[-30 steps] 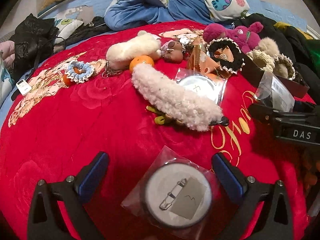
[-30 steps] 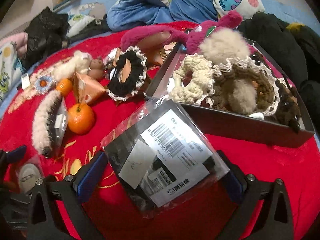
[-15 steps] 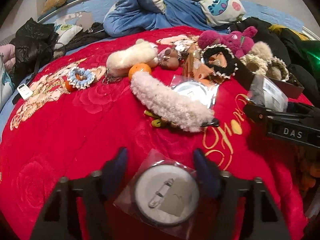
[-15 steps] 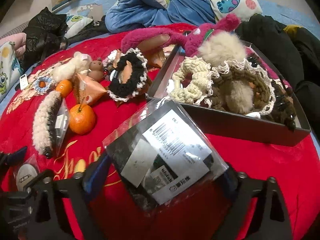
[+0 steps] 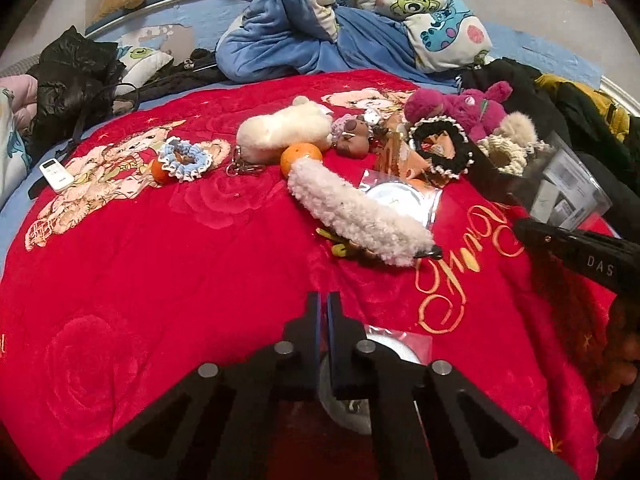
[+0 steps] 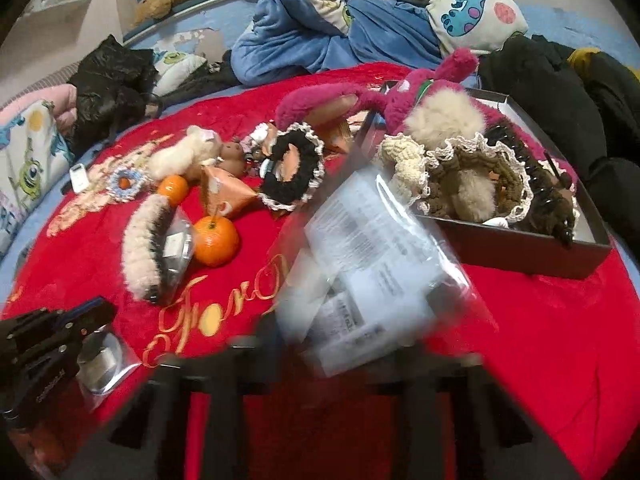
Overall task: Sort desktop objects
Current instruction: 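Close left gripper on the silver badge bag while right gripper grasps the black barcode bag, then lift and carry the badge bag with left tool while right carries the black bag to the box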
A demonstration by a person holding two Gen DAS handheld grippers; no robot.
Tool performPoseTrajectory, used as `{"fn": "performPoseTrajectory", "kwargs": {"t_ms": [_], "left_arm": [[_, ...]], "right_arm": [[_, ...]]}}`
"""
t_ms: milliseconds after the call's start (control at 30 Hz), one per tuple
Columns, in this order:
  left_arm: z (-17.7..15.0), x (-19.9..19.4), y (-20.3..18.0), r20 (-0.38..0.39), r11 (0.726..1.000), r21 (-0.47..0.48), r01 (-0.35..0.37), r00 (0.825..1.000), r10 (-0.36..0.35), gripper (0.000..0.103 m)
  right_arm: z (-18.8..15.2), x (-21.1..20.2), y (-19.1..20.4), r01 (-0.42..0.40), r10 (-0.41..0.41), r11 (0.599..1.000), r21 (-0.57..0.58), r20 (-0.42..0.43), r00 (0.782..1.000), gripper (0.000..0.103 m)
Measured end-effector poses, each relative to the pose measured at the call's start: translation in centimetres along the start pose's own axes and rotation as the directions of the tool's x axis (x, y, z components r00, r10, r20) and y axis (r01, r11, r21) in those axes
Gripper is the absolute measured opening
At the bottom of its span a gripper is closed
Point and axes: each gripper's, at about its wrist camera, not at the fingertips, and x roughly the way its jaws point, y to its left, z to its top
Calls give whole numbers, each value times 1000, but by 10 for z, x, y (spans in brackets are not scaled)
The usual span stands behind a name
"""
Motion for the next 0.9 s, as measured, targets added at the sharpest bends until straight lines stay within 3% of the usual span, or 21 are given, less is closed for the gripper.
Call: {"fn": "performPoseTrajectory", "kwargs": {"t_ms": [267,567,600,667,700,733,900], "left_arm": [[-1,-20,1,37,998,-14,67,997,-66,0],[-7,-6,11,-42,985,-86,153,987,-157,5],[-8,-6,10,-37,986,-75,150,988,-153,8],[-9,-7,5,-36,990,-55,131,990,-133,34],[-10,-7,3,-32,993,-46,109,993,-110,57],[-11,-7,1,-29,995,-40,96,995,-98,66],[-15,-2,-15,-57,998,36,57,997,-55,70]], "right_arm": [[-8,-20,15,-16,19,998,-63,49,999,8],[-13,-35,21,-42,49,994,-100,68,996,8],[-13,-35,20,-44,51,994,-99,65,997,8],[-13,-36,18,-45,51,995,-93,64,997,8],[-13,-36,16,-47,52,995,-86,64,997,8],[-13,-36,15,-48,54,995,-82,64,997,8],[-13,-37,15,-51,57,995,-82,62,996,8]]}}
